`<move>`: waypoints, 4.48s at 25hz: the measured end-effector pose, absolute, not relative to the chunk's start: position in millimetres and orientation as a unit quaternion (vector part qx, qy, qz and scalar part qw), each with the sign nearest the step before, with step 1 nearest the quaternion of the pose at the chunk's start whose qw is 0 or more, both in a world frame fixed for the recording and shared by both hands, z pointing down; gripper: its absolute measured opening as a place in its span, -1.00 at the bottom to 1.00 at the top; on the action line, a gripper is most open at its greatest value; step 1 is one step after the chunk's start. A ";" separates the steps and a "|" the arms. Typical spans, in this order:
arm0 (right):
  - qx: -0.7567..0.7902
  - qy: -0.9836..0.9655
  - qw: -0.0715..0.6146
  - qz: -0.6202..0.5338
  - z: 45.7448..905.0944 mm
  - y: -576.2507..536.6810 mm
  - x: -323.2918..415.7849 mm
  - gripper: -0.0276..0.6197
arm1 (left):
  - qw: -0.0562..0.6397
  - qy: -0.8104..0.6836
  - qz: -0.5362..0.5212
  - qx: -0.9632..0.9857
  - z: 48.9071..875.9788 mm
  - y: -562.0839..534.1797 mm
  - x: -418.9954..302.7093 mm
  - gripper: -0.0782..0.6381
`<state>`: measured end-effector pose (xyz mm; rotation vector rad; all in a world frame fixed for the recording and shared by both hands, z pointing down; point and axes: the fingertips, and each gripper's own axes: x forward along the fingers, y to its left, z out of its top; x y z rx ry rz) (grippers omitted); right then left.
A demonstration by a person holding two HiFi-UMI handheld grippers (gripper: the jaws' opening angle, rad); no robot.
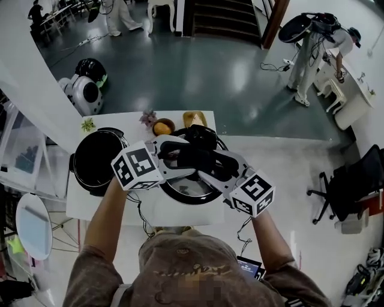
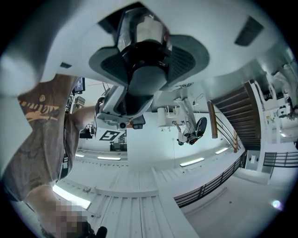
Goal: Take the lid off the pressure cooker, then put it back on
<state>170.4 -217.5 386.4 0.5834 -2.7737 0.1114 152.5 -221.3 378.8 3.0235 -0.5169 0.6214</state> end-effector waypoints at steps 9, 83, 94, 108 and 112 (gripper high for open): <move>0.178 -0.970 0.153 0.057 455.9 -213.1 169.7 -0.13 | 0.035 -0.181 0.212 0.960 449.2 -216.9 152.0 -0.03; 0.312 -0.934 0.158 0.080 523.0 -203.3 200.2 -0.13 | 0.076 -0.301 0.145 0.940 511.7 -204.2 115.6 0.00; 0.293 -0.932 0.193 0.086 550.8 -211.2 194.8 -0.13 | 0.084 -0.279 0.185 0.939 544.3 -207.6 121.2 0.01; 0.232 -0.938 0.237 0.101 599.5 -231.7 184.6 -0.08 | 0.104 -0.240 0.215 0.941 597.2 -230.4 142.0 0.02; 0.214 -0.942 0.233 0.114 604.9 -236.7 180.3 -0.07 | 0.108 -0.223 0.225 0.942 609.9 -232.8 142.9 0.04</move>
